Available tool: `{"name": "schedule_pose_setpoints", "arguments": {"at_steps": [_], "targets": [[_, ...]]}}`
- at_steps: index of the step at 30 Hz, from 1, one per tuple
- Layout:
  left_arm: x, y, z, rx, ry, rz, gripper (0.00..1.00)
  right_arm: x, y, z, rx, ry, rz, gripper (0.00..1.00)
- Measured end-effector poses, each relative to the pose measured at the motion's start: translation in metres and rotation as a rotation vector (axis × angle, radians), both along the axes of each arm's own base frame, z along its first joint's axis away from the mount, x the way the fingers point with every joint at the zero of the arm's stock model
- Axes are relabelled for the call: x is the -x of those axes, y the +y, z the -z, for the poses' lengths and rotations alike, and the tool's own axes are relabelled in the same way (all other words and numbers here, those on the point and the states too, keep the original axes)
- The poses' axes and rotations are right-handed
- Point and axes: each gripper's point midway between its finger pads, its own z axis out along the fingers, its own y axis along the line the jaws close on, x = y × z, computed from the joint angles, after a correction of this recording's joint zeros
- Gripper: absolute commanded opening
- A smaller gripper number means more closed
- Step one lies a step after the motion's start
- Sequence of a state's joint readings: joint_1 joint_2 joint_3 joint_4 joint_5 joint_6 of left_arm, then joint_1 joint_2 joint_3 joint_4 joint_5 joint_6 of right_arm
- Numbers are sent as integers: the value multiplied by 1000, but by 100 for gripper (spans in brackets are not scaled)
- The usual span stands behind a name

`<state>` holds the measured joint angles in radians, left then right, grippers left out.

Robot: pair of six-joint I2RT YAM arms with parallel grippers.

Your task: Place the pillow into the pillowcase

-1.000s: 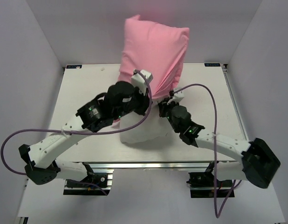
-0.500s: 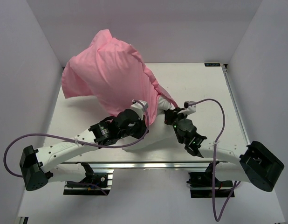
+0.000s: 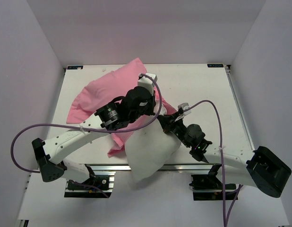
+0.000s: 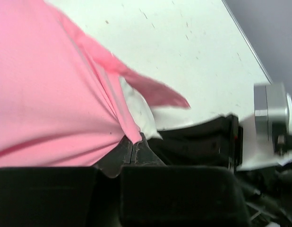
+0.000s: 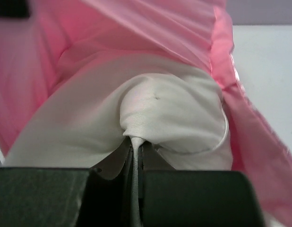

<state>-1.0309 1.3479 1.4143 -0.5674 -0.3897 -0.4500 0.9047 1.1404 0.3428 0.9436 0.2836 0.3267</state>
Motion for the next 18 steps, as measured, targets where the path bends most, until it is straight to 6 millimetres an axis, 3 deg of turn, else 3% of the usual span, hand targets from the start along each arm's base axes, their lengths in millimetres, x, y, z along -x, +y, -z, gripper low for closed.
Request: {"name": "schedule_pose_setpoints", "arguments": {"at_steps": [4,12,15,18], "targets": [[-9,-1,-17,-55,-40,-6,0,4,4,-8,21,-61,-39,0],[-1,-7,-10,-95,-28,85,0,-2,10,-22,-18,-131,-30,0],[7,-18,3,-103,10,158,0,-12,27,-14,-8,-128,-49,0],[12,-29,24,-131,71,220,0,-20,40,15,35,-80,-57,0]]}}
